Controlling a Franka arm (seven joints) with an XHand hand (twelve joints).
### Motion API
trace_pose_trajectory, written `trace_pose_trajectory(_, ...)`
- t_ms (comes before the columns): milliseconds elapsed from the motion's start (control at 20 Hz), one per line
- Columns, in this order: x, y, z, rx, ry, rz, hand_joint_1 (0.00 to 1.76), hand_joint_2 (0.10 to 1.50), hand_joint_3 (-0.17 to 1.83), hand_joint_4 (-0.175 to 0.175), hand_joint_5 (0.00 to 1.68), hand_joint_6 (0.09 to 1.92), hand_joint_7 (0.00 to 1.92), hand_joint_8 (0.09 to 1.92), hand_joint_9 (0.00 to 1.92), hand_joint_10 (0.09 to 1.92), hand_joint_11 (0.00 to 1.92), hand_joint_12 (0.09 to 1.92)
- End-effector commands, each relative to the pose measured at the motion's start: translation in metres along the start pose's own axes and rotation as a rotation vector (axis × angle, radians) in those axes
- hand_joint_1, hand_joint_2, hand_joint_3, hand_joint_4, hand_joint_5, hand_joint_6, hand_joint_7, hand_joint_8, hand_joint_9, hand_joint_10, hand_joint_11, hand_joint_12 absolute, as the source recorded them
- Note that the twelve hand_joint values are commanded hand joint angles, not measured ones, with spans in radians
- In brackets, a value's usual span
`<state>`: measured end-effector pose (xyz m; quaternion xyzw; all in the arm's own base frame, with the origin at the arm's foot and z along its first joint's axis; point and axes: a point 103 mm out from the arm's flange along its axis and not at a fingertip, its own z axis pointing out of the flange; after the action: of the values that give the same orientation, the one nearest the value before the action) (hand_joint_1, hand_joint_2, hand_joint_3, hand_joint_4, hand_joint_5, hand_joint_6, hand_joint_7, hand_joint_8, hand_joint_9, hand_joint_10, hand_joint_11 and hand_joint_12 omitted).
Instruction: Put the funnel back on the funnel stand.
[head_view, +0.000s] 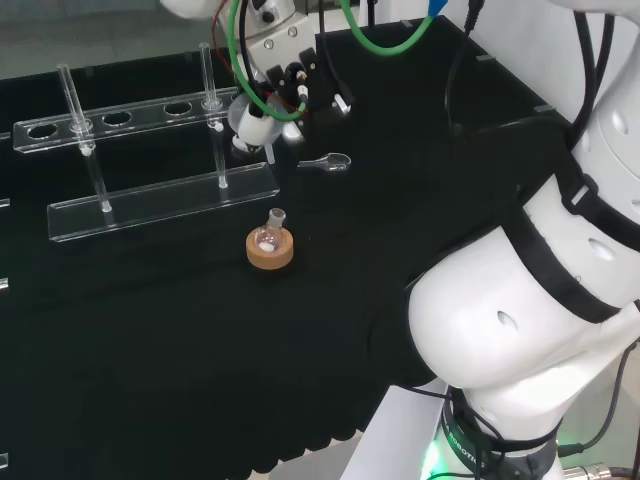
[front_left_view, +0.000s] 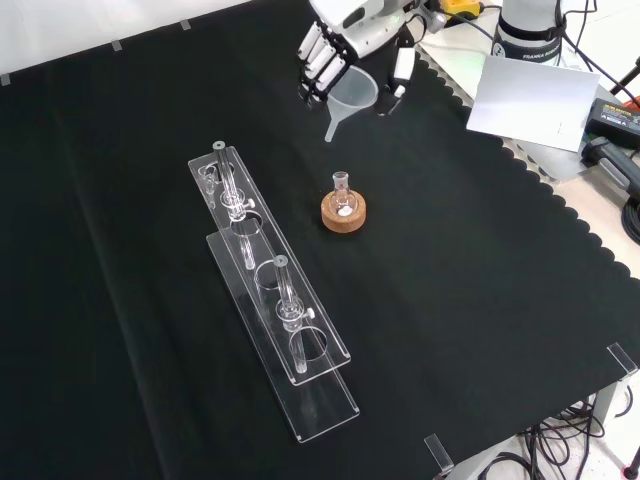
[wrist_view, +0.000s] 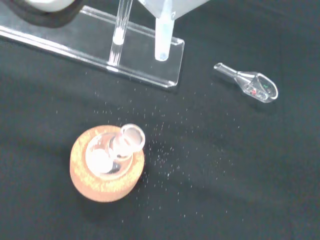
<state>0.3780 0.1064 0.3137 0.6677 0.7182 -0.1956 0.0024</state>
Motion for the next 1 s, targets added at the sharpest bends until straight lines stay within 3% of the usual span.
trace_pose_trajectory(50,-0.012,0.008,-0.021,-0.004,0.033,0.014,0.79,0.80,0.48,0.032,0.70,0.60,0.43,0.66,0.81,0.47,0.66,1.23)
trace_pose_trajectory(600,-0.028,0.047,-0.066,-0.054,0.101,0.025,0.78,0.80,0.48,0.030,0.69,0.61,0.43,0.67,0.80,0.47,0.67,1.23)
trace_pose_trajectory(1000,-0.021,0.090,-0.067,-0.065,0.102,-0.004,0.78,0.81,0.48,0.030,0.69,0.61,0.43,0.67,0.80,0.48,0.67,1.23)
